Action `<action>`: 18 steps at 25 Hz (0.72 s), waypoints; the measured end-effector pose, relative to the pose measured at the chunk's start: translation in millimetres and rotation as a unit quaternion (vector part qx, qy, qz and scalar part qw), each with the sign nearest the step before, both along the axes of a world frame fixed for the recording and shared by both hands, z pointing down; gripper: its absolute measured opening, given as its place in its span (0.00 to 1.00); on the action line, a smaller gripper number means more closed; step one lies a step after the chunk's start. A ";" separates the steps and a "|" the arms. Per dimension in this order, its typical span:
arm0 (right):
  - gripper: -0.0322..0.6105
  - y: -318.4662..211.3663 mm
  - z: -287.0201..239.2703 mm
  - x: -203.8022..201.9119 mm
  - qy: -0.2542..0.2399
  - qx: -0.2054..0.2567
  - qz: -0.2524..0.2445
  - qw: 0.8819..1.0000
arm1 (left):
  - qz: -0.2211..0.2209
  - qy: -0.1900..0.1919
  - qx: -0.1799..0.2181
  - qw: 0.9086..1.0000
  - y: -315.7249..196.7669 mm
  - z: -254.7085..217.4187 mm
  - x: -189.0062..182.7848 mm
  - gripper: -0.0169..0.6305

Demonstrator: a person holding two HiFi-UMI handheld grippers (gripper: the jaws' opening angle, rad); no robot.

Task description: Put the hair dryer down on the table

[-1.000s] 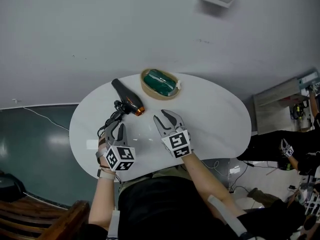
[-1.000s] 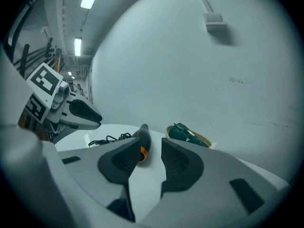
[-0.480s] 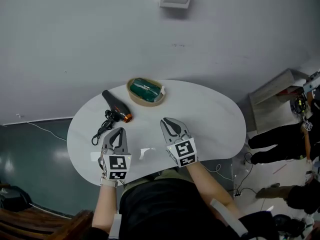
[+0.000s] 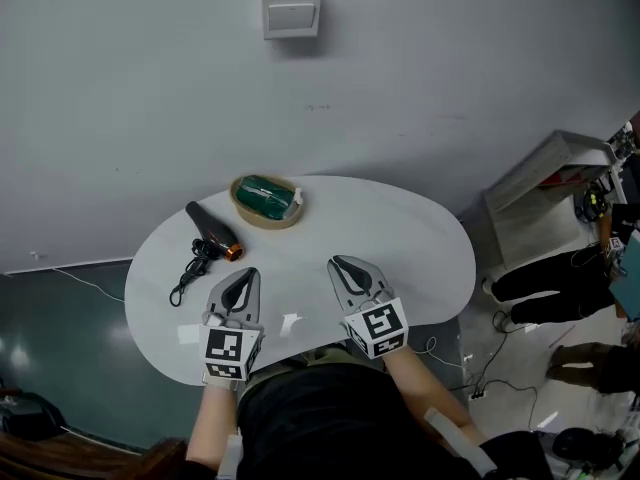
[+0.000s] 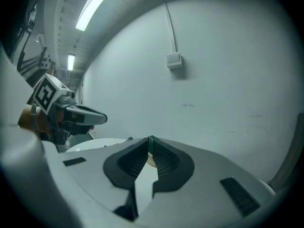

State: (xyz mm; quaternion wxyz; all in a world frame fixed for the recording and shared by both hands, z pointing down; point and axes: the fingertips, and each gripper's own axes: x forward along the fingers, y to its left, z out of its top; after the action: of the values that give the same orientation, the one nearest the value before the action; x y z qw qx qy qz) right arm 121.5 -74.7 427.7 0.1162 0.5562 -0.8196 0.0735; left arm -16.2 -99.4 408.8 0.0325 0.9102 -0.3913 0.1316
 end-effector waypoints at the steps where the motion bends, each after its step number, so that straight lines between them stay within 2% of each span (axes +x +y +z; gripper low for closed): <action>1: 0.11 4.0 -3.6 3.9 -0.002 0.002 0.001 1.000 | 0.003 0.007 0.003 1.000 2.3 -4.3 4.9 0.04; 9: 0.11 30.8 -26.3 25.4 -0.021 0.012 -0.008 1.000 | 0.023 0.051 0.011 0.998 15.9 -23.4 33.3 0.04; 18: 0.11 48.6 -32.2 44.0 -0.015 0.018 -0.007 1.000 | 0.023 0.060 0.004 0.998 24.1 -21.8 51.3 0.04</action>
State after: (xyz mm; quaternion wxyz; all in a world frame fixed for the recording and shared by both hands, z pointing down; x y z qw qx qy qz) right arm 165.5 -26.2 395.4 0.0940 0.5514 -0.8263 0.0664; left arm 35.1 -75.3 387.0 0.0493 0.9252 -0.3685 0.0754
